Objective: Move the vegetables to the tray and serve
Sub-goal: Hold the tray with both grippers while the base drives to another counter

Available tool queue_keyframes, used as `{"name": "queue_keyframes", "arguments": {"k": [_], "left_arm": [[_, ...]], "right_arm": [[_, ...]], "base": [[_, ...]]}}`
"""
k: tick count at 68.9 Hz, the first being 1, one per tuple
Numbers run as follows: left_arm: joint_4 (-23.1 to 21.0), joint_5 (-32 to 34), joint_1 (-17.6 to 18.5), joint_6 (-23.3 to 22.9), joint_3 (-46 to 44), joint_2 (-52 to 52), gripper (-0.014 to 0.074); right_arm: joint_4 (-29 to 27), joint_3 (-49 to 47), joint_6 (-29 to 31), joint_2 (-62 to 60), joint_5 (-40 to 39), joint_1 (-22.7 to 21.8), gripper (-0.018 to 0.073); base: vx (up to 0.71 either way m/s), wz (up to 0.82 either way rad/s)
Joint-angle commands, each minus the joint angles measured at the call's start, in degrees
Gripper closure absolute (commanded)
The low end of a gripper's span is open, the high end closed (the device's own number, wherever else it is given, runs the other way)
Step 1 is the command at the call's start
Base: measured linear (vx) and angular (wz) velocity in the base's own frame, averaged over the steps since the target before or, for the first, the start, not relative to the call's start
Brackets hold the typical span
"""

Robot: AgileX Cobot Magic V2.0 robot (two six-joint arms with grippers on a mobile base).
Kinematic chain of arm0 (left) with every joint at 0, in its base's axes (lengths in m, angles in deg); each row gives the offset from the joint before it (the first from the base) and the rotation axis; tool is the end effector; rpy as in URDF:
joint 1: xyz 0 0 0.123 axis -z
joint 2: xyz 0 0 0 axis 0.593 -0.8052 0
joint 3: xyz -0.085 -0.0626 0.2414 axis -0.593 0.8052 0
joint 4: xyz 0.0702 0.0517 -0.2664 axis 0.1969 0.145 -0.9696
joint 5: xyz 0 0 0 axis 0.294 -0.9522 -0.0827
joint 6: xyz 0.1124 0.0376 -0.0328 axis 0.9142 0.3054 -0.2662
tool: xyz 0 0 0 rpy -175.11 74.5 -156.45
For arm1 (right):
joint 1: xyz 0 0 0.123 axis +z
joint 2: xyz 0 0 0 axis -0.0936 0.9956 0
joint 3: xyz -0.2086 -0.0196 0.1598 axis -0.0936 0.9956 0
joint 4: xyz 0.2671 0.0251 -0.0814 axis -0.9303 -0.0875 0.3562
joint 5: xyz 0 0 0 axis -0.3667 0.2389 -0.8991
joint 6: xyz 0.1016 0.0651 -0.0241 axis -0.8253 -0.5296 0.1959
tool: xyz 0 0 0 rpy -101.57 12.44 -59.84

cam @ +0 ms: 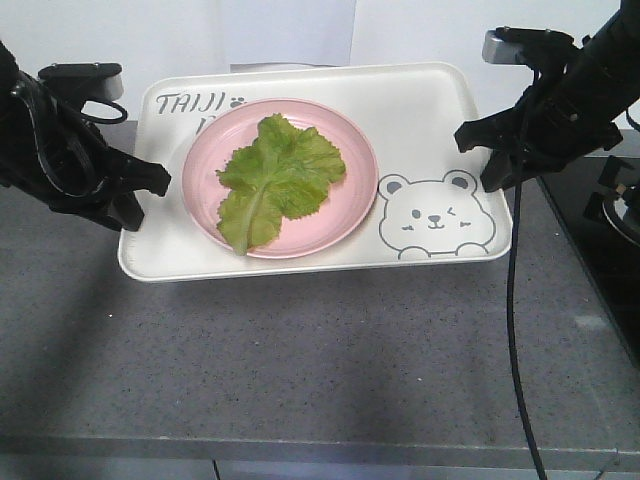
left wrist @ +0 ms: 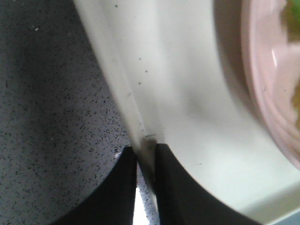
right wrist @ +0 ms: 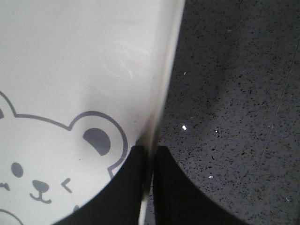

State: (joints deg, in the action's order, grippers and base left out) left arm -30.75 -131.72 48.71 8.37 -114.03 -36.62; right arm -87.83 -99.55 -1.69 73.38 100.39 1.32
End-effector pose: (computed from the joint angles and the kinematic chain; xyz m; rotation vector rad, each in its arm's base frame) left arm 0.3687 -0.1032 0.2940 0.3070 2.7608 -0.3131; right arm 0.4111 0.0760 0.3045 -0.3402 2.7017 0.3180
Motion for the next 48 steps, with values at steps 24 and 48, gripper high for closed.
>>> {"name": "queue_keyframes", "arguments": {"k": [24, 48], "left_arm": [[-5.4, 2.9, 1.1, 1.6, -1.7, 3.0, 0.0602], [-5.4, 2.9, 1.1, 1.6, -1.7, 3.0, 0.0602]], "right_arm": [[-5.0, -1.6, 1.2, -3.1, 1.0, 0.6, 0.0564], [-5.0, -1.6, 1.2, -3.1, 1.0, 0.6, 0.0564]], "base": [[0.05, -0.02], [0.04, 0.0]]}}
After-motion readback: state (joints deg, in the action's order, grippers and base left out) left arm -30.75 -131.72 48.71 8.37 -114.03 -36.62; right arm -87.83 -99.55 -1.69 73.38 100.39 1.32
